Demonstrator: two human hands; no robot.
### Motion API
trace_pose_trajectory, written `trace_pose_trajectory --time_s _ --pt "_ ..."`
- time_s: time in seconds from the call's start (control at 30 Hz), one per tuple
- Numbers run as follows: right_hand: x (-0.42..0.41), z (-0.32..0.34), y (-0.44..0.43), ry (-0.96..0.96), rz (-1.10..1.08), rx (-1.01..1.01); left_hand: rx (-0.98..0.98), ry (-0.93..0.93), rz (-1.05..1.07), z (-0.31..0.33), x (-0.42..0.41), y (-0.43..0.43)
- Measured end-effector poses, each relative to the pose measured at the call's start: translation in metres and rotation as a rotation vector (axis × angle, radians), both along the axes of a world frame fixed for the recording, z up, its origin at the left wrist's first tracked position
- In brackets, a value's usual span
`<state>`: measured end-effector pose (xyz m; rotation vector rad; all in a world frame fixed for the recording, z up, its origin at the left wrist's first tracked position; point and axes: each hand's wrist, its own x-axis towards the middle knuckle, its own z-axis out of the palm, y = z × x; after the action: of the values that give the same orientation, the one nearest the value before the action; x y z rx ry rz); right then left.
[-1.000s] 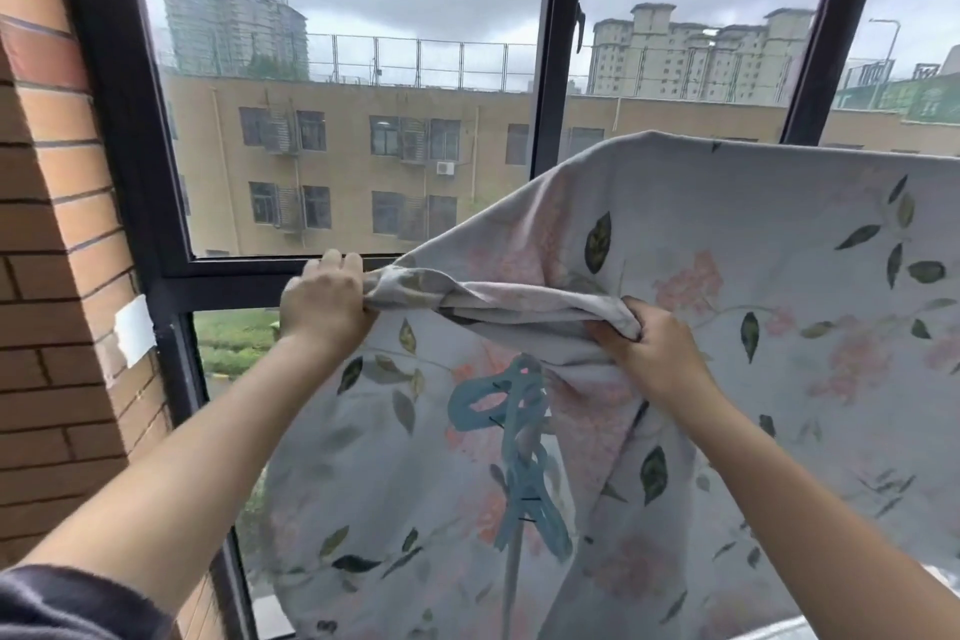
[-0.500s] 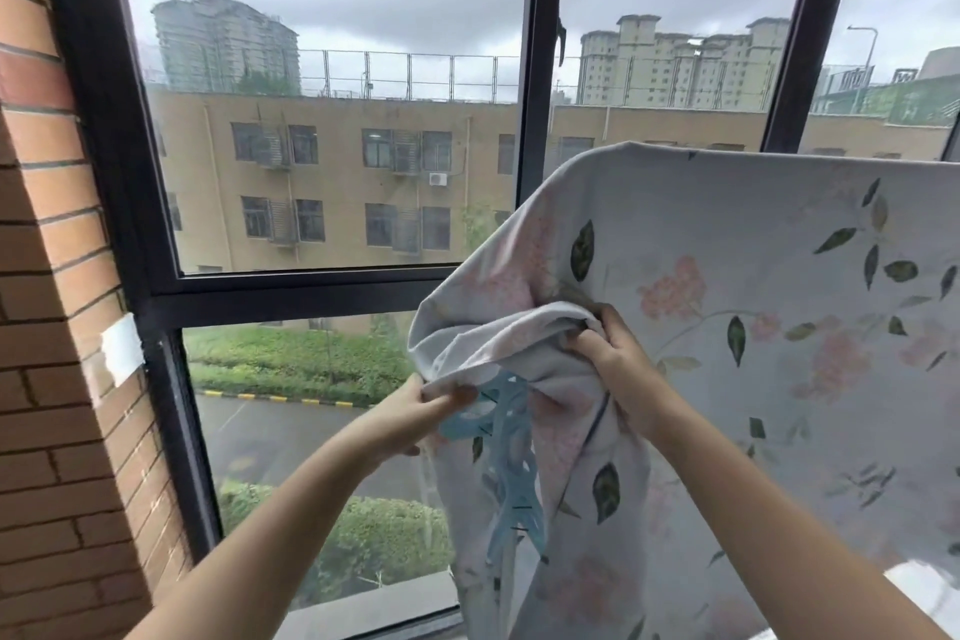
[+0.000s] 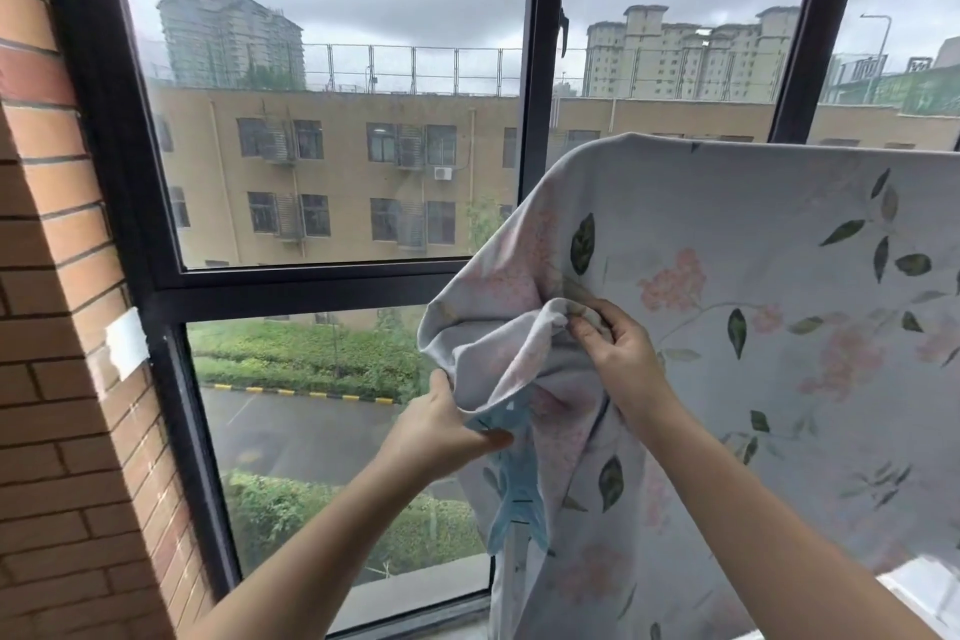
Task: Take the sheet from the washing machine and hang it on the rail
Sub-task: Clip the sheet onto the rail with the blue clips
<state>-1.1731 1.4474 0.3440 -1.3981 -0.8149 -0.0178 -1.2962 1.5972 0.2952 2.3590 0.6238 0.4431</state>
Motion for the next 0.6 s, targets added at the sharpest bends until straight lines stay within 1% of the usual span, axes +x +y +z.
trace_pose_trajectory --time_s 0.13,0.27,0.33,0.4,0.47,0.5,0.53,0.57,0.6 --pt "-0.002 -0.003 0.000 0.030 -0.011 0.041 -0.090 -0.133 -0.040 -0.007 -0.004 0.020" --pt "-0.004 -0.007 0.006 0.040 -0.020 0.039 -0.206 -0.208 -0.086 -0.007 -0.003 0.028" --pt "-0.003 -0.009 0.008 0.035 -0.026 0.013 -0.164 -0.287 -0.039 -0.002 0.001 0.033" --pt "0.000 -0.010 0.007 0.009 -0.040 -0.032 -0.046 -0.322 0.064 0.008 0.005 0.039" --pt "0.002 -0.012 0.007 -0.041 -0.057 -0.094 0.171 -0.241 0.225 0.018 0.009 0.045" --pt "0.002 -0.013 0.007 -0.068 -0.063 -0.124 0.199 -0.226 0.301 0.020 0.011 0.049" --pt "0.002 -0.015 0.006 -0.095 -0.070 -0.151 0.127 -0.242 0.344 0.022 0.012 0.050" --pt "0.002 -0.016 0.006 -0.127 -0.074 -0.169 -0.029 -0.298 0.330 0.023 0.014 0.050" --pt "0.001 -0.018 0.005 -0.162 -0.079 -0.183 -0.188 -0.363 0.266 0.022 0.016 0.049"
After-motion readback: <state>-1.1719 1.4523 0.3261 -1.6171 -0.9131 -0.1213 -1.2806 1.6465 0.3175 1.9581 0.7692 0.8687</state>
